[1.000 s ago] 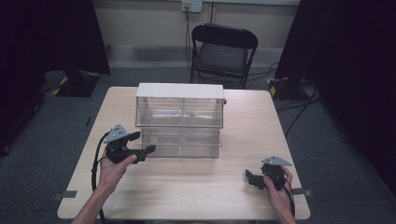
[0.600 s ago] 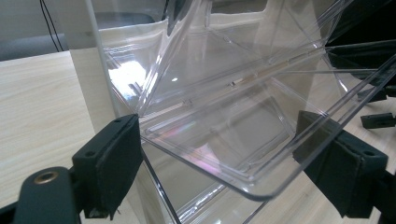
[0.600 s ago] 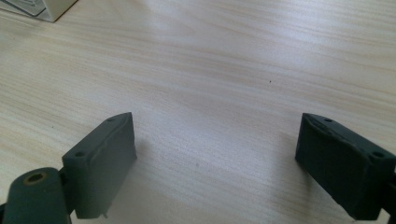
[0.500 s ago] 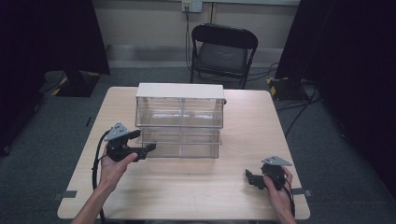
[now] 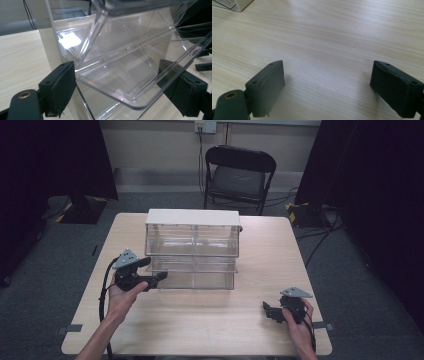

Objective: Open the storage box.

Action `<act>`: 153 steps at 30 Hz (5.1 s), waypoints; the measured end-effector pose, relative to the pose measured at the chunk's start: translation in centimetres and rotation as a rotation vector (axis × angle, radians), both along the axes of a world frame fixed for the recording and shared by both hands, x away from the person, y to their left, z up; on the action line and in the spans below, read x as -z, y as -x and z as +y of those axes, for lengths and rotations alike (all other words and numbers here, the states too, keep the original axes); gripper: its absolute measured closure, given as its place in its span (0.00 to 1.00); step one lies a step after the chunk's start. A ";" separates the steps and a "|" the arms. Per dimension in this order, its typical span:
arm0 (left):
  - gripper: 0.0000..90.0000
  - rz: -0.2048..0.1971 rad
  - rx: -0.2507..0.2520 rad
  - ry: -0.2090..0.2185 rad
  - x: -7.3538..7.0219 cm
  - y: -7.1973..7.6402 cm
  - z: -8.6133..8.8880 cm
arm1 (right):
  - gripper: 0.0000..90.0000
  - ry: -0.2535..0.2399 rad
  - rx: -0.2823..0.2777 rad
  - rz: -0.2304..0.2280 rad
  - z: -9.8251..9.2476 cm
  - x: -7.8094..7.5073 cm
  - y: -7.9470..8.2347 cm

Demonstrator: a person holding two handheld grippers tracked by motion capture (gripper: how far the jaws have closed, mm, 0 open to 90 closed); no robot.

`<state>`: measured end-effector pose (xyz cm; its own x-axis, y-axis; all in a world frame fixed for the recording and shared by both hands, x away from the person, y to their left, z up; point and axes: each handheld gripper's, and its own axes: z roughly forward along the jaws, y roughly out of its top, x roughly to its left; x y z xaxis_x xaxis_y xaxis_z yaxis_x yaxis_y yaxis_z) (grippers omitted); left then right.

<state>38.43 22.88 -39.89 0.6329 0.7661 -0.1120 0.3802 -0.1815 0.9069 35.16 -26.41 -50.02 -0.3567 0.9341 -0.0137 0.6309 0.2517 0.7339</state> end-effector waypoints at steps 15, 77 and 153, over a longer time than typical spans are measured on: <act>0.17 0.003 0.002 0.013 -0.4 -0.3 -0.1 | 0.13 0.000 0.000 0.000 0.0 0.0 0.0; 0.11 0.019 -0.025 0.070 -1.3 -1.3 -0.4 | 0.13 0.000 0.000 0.001 0.0 0.0 0.0; 0.11 0.007 -0.019 0.048 -1.5 -1.3 -0.3 | 0.13 0.000 0.000 0.001 0.0 0.0 0.0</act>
<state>39.69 22.54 -38.41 0.6175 0.7715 -0.1536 0.3895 -0.1302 0.9118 35.16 -26.39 -50.02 -0.3571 0.9340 -0.0132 0.6314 0.2518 0.7334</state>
